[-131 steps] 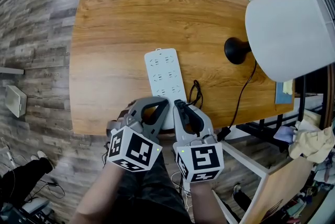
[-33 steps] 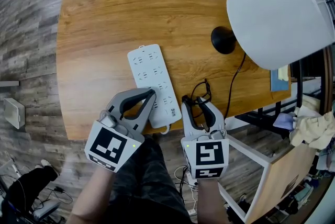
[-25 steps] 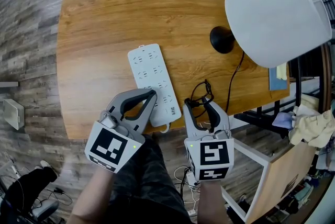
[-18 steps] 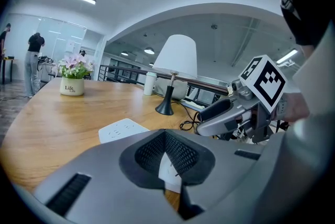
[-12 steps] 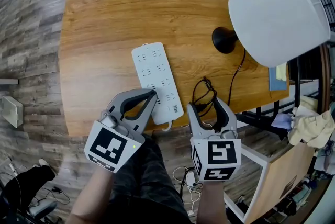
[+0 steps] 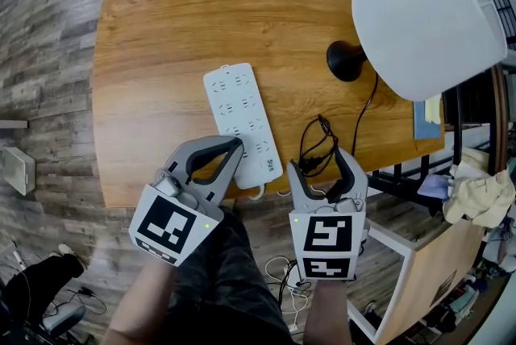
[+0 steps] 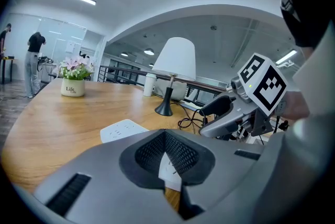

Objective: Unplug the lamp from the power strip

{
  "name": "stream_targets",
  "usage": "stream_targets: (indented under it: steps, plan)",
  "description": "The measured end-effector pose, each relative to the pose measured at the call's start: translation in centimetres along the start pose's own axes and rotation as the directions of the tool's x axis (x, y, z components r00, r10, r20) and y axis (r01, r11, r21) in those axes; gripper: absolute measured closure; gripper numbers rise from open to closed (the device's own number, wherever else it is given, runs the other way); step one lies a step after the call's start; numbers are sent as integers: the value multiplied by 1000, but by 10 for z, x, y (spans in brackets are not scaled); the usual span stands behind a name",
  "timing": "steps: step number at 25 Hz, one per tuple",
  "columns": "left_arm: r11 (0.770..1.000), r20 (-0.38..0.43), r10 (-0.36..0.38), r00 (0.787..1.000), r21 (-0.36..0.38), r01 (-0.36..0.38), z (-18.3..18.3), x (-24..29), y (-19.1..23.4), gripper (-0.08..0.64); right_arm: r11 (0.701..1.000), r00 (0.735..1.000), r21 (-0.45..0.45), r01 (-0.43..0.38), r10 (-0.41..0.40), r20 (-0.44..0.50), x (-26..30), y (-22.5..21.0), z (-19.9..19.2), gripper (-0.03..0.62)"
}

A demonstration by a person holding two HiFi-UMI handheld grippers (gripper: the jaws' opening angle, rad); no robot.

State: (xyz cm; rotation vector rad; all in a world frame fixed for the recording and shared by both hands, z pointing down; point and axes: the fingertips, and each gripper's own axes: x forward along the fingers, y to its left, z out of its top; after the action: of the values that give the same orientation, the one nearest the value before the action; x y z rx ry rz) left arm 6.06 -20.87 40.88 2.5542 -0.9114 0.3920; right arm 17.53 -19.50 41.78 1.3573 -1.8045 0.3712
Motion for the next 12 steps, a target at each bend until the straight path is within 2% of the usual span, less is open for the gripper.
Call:
stream_targets:
  steps: [5, 8, 12]
  plan:
    - [1000, 6, -1, 1000, -2, 1, 1, -1, 0, 565, 996, 994, 18, -87, 88, -65, 5, 11, -10, 287]
    - [1000, 8, 0, 1000, -3, 0, 0, -2, 1, 565, 996, 994, 17, -85, 86, -72, 6, 12, -12, 287]
    - [1000, 16, 4, 1000, 2, -4, 1, -3, 2, 565, 998, 998, 12, -64, 65, -24, 4, 9, -3, 287]
